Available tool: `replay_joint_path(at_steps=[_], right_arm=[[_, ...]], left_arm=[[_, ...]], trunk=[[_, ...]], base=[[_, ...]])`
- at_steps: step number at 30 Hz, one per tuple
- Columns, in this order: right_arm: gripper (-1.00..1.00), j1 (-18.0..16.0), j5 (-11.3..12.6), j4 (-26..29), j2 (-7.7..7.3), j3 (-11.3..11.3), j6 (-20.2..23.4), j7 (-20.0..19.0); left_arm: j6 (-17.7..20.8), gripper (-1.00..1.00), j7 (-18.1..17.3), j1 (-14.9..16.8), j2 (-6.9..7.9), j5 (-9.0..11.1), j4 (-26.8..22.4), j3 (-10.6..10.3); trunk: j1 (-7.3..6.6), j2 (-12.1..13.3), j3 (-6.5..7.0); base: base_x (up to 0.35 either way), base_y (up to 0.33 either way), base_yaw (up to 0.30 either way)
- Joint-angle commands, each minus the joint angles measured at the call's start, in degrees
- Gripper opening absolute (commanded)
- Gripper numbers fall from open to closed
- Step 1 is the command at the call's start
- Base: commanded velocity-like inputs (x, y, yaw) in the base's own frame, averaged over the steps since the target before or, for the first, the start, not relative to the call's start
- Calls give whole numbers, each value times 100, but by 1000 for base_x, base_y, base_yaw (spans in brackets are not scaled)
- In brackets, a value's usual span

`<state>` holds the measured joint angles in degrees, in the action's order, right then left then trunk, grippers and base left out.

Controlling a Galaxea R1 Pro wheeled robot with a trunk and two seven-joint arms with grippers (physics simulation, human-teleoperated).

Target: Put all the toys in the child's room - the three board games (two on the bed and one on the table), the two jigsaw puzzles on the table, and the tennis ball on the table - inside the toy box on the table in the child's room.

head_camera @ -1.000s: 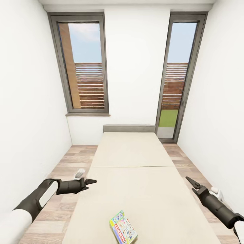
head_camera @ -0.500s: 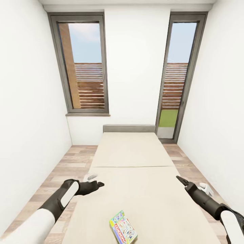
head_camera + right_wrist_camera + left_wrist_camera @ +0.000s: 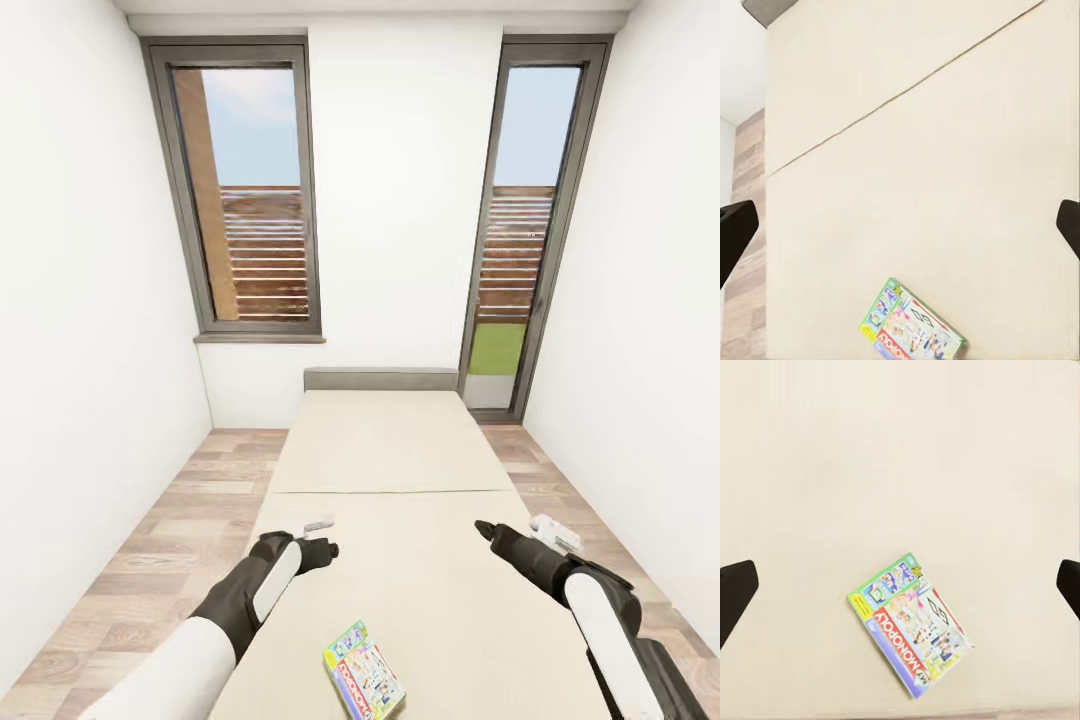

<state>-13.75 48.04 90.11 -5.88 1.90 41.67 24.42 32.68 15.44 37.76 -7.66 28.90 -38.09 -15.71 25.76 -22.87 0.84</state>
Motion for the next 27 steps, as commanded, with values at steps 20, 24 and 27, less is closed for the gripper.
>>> replay_joint_path(at_steps=[20, 24, 27], right_arm=[[100, -391, 99, 32, 9, -1042, 57, 1510], [100, -392, 97, 32, 14, -1056, 54, 1510], [100, -392, 92, 36, 17, -1065, 51, 1512]], left_arm=[[-702, 100, 214, 3, -234, -394, 542, -28], [-673, 100, 220, 3, -234, -409, 536, -34], [-670, 100, 222, 3, -234, -411, 533, -31]], trunk=[[2, -5, -3], [2, -5, -3], [2, -5, -3]], base=[[0, -3, 0], [0, -174, 0], [7, -250, 0]])
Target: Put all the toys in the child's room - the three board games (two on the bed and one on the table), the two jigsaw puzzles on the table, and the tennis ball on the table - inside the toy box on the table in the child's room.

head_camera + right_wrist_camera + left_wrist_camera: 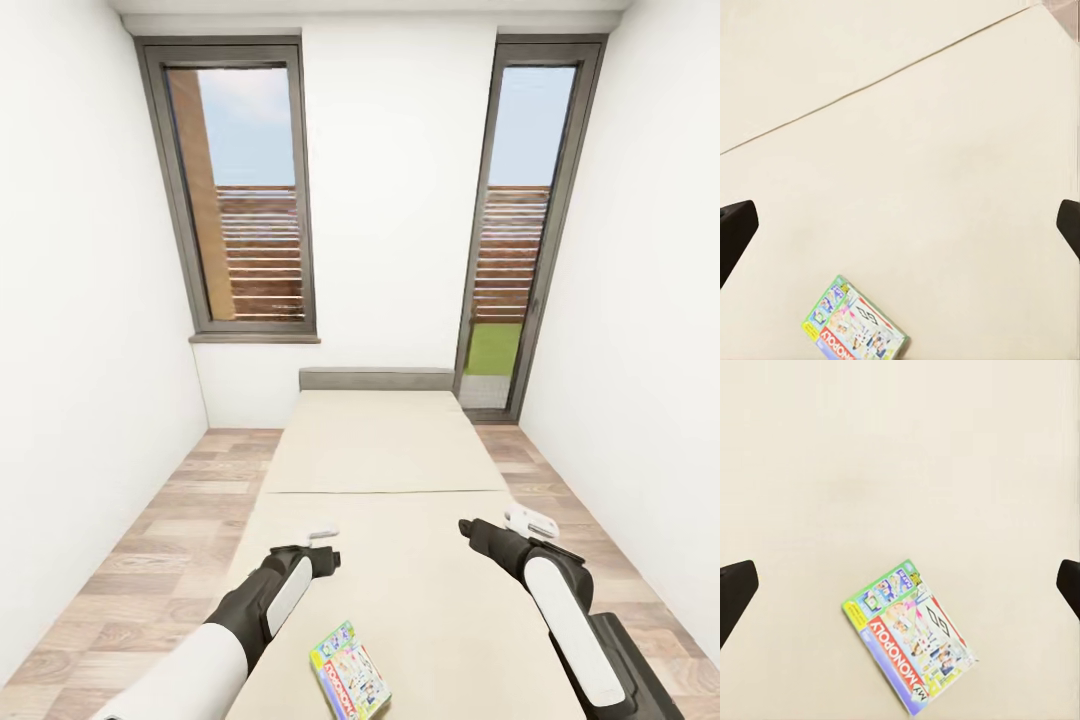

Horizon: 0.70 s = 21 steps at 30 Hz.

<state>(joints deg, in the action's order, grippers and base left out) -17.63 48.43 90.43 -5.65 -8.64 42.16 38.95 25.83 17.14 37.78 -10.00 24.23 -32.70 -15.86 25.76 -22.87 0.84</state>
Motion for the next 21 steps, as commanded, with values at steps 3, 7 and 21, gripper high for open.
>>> replay_joint_path(at_steps=[3, 7, 21], right_arm=[[100, -4, 47, 2, -7, -18, 3, 60], [100, -4, 43, 3, -7, -24, -3, 60], [100, -4, 35, 0, 0, -23, -36, 39]], left_arm=[[-18, 100, 52, 2, 0, 56, -7, -15], [-11, 100, 53, 2, 0, 48, -3, -18], [-34, 100, 53, 2, 0, 41, 0, -23]], trunk=[[3, -5, -3], [3, -5, -3], [3, -5, -3]], base=[[21, -160, 0], [9, -134, 0], [1, -68, 0]])
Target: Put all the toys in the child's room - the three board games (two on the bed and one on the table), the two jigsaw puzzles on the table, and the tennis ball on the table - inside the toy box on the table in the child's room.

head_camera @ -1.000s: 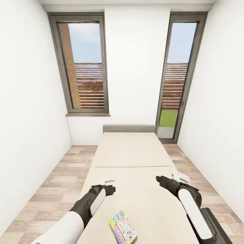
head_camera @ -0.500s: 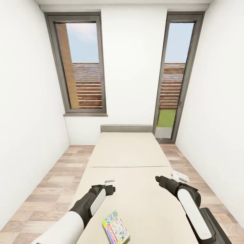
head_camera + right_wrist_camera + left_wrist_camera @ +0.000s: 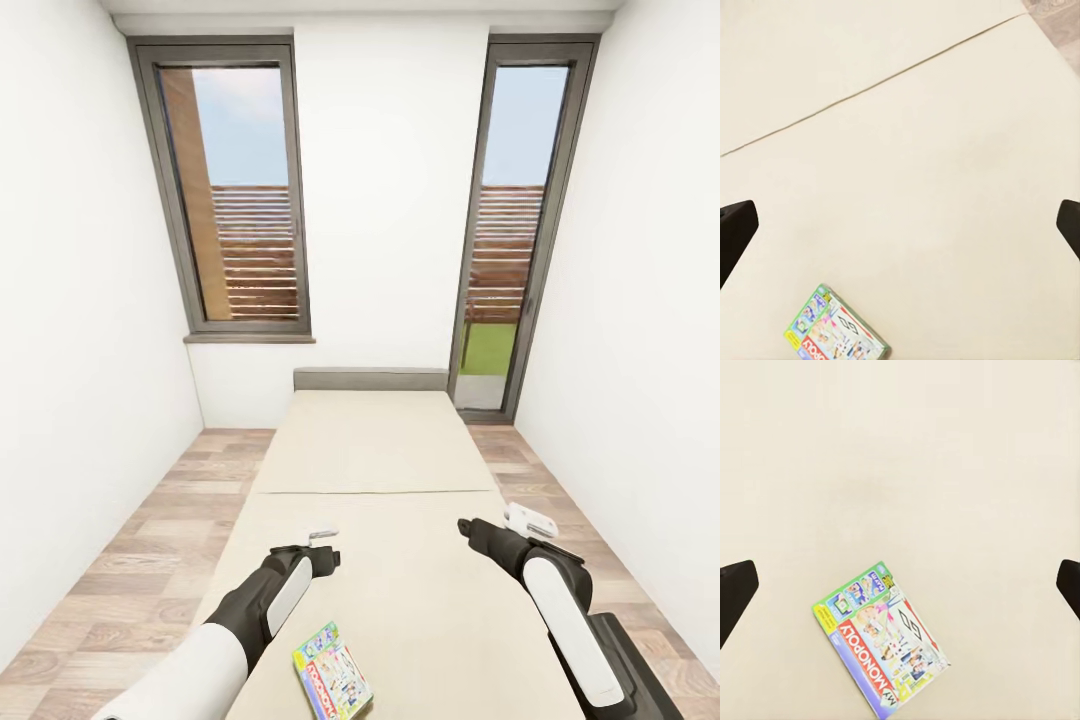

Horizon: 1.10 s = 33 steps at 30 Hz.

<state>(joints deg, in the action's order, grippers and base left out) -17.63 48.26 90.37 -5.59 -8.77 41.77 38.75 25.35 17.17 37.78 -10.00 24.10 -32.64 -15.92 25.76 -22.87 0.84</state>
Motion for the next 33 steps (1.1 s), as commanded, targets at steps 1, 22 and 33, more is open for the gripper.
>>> replay_joint_path(at_steps=[1, 22, 33], right_arm=[[100, -4, 52, 6, -5, -11, -4, 62], [100, -23, 51, 15, -15, 23, 32, 79], [100, -181, 51, 16, -31, 42, 313, 107]], left_arm=[[14, 100, 50, 2, 0, 57, -6, -16], [80, 100, 28, 2, 0, 54, -205, -12], [686, 100, 22, 2, 0, 46, -693, 0]], trunk=[[3, -5, -3], [3, -5, -3], [3, -5, -3]], base=[[0, -1, 0], [0, -114, 0], [0, -72, 0]])
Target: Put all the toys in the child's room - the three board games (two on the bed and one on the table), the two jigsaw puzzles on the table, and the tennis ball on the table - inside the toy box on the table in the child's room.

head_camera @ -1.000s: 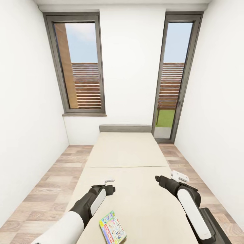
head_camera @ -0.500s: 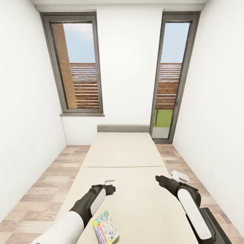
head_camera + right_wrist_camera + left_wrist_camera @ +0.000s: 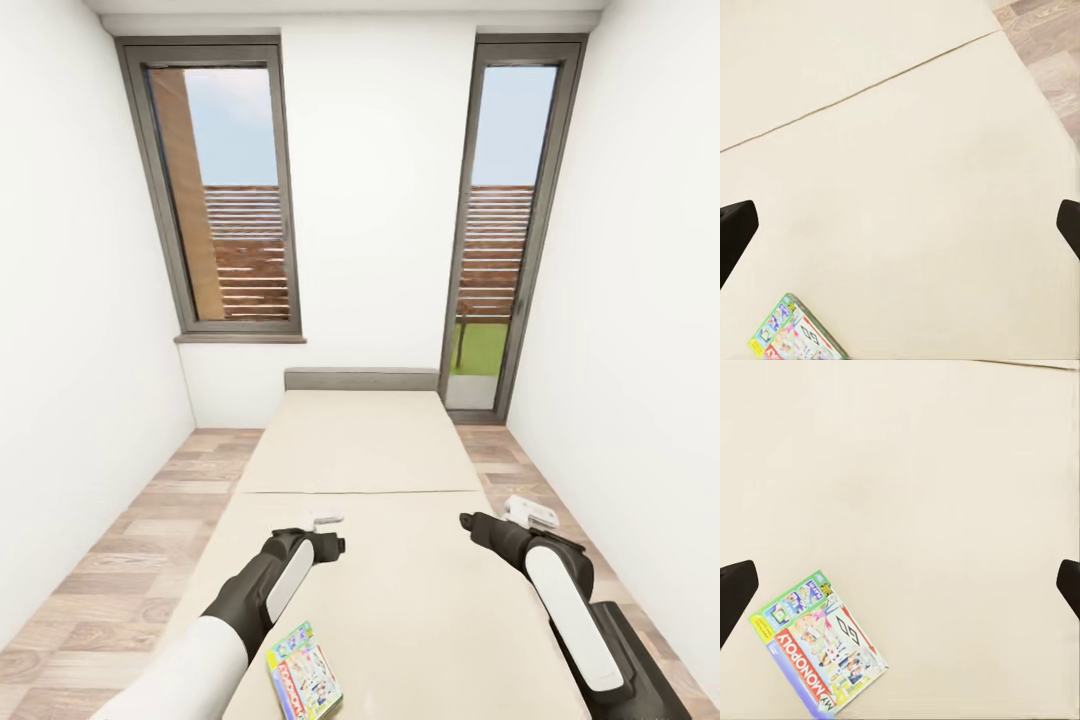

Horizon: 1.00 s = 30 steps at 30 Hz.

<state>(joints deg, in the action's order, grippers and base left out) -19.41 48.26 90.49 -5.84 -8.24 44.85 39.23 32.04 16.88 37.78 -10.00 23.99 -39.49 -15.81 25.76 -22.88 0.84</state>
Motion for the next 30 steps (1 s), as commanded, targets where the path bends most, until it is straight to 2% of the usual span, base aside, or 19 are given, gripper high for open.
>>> replay_joint_path(at_steps=[1, 8, 14, 17, 20, 21, 30], right_arm=[[100, -7, 52, 4, -2, -9, 16, 59], [100, -11, 52, 9, 0, -14, 61, 45], [100, -15, 52, 12, 3, -12, 77, 41], [100, -16, 52, 11, 3, -11, 75, 49], [100, -18, 52, 7, 9, -11, 67, 59], [100, -19, 52, 0, 11, -18, 64, 66], [100, -19, 52, 3, 13, -20, 67, 60]], left_arm=[[60, 100, 50, 2, 16, 59, -50, -11], [230, 100, 44, 2, 126, 83, -238, 6], [325, 100, 65, 20, 138, 96, -254, 28], [413, 100, 70, 132, 128, 103, -202, 36], [412, 100, 71, 210, 114, 105, -116, 40], [391, 100, 66, 251, 116, 108, 48, 36], [229, 100, 66, 265, 130, 107, 181, 31]], trunk=[[3, -4, -3], [3, -4, -3], [3, -4, -17], [3, -4, -40], [3, -4, -66], [3, -4, -76], [3, -4, -160]], base=[[0, -139, 0], [0, -57, 0], [0, -7, 0], [0, -1, 0], [0, 0, 0], [0, 0, -43], [0, 0, -65]])
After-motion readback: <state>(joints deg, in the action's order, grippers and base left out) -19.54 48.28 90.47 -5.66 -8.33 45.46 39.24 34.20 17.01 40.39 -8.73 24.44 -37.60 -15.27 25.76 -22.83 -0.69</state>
